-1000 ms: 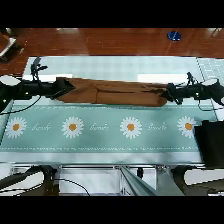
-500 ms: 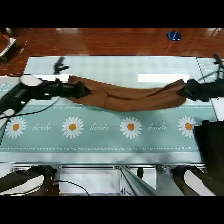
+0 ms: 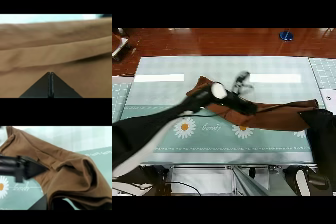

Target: Fold the shirts.

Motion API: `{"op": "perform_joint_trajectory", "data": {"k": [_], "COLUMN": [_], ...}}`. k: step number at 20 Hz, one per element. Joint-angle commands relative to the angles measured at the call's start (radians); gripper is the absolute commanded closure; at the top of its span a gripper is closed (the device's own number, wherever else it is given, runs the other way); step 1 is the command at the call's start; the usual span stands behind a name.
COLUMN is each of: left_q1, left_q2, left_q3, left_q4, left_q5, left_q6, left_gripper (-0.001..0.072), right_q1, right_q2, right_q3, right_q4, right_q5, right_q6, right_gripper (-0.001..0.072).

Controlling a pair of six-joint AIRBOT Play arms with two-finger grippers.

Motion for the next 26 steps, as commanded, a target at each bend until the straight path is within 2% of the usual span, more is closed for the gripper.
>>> {"op": "perform_joint_trajectory", "data": {"k": [1, 5, 7, 10, 13, 19, 23, 26], "left_q1": [-0.155, -0.201, -0.132, 0.055, 0.285, 0.679, 0.799, 0.802], "left_q2": [-0.167, -0.189, -0.171, -0.08, 0.121, 0.683, 0.927, 0.981], "left_q3": [0.154, 0.171, 0.187, 0.183, 0.08, -0.409, -0.681, -0.782], "left_q4": [-0.015, -0.048, -0.048, -0.044, 0.019, 0.069, 0.068, 0.06], "left_q5": [-0.107, -0.166, -0.23, -0.318, -0.338, -0.245, -0.212, -0.211], "left_q6": [-0.053, -0.016, -0.016, 0.003, 0.016, 0.088, 0.087, 0.087], "left_gripper": [0.0679, 0.0679, 0.0679, 0.0679, 0.0679, 0.0679, 0.0679, 0.0679], "right_q1": [-0.001, -0.001, -0.001, -0.001, 0.079, 0.526, 0.67, 0.714], "right_q2": [0.045, 0.0, -0.071, -0.197, -0.342, -0.76, -1.107, -1.312], "right_q3": [-0.006, 0.006, 0.043, 0.128, 0.211, 0.385, 0.616, 0.782], "right_q4": [0.035, 0.049, 0.111, 0.193, 0.246, 0.17, 0.147, 0.146], "right_q5": [0.023, 0.028, 0.032, 0.031, -0.01, -0.272, -0.31, -0.316], "right_q6": [0.019, 0.002, -0.038, -0.087, -0.119, -0.118, -0.114, -0.09], "right_gripper": [0.069, 0.069, 0.069, 0.069, 0.0689, 0.0689, 0.0689, 0.0689]}}
